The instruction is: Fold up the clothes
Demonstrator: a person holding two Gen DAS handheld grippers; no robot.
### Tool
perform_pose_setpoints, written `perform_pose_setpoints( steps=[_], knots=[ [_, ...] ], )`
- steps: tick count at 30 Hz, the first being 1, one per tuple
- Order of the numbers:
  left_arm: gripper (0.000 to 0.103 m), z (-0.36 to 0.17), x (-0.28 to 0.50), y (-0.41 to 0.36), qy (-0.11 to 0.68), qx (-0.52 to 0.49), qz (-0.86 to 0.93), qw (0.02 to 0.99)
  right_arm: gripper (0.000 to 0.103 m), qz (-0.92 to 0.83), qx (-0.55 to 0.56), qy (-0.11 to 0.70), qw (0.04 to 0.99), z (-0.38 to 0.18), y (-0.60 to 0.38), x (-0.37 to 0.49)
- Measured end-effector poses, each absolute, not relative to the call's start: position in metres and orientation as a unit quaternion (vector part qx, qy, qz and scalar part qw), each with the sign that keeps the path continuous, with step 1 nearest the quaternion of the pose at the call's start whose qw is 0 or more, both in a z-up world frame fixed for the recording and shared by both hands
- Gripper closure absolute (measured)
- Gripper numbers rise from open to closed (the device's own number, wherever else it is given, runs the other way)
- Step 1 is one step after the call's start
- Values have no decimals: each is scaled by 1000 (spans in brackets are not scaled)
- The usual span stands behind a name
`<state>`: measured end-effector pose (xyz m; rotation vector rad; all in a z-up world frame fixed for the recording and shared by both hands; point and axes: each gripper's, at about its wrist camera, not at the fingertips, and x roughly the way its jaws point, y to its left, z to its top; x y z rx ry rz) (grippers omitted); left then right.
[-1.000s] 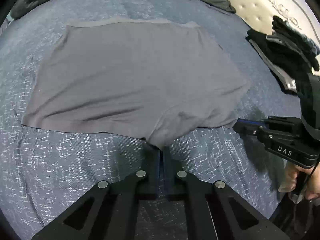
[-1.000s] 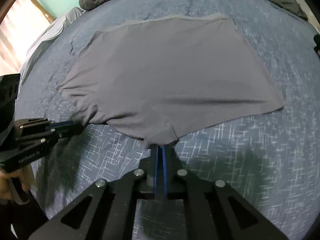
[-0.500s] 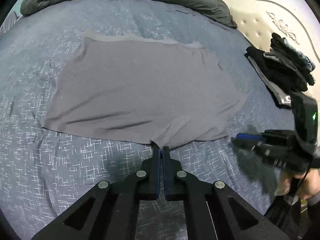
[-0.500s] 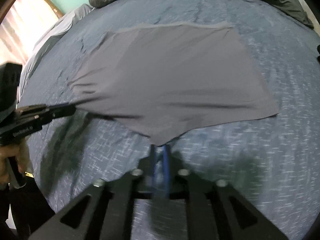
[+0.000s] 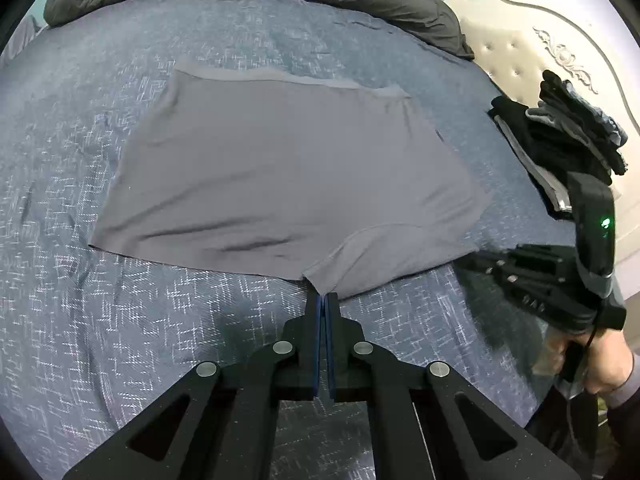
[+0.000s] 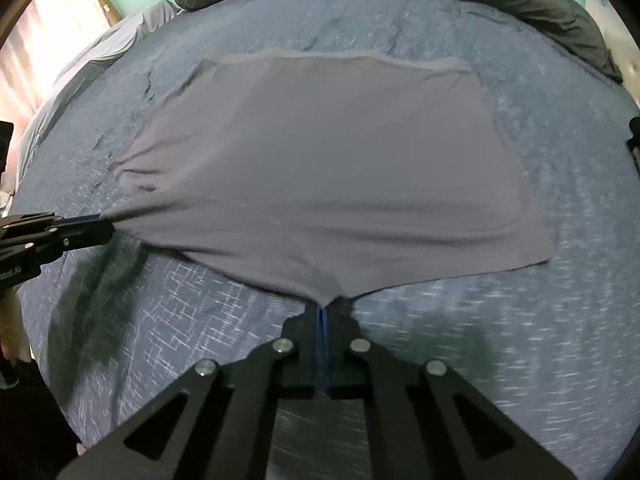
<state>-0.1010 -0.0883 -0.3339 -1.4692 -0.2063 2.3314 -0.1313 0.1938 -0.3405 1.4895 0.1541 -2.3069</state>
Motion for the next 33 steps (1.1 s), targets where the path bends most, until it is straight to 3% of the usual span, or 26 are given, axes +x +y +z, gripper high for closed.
perform_pose_setpoints(
  steps=[9, 16, 22, 33],
  knots=[
    [101, -355, -98, -82, -65, -555, 809, 181, 103, -791, 561, 86, 228, -352, 207, -116],
    [101, -366, -94, -86, -76, -562, 807, 163, 100, -802, 547, 39, 236, -332, 217, -118],
    [100, -340, -101, -94, -90, -527, 832, 151, 78, -811, 519, -10, 269, -312, 202, -130],
    [98, -381, -134, -63, -74, -560, 808, 166, 78, -786, 557, -7, 268, -357, 189, -129]
  ],
)
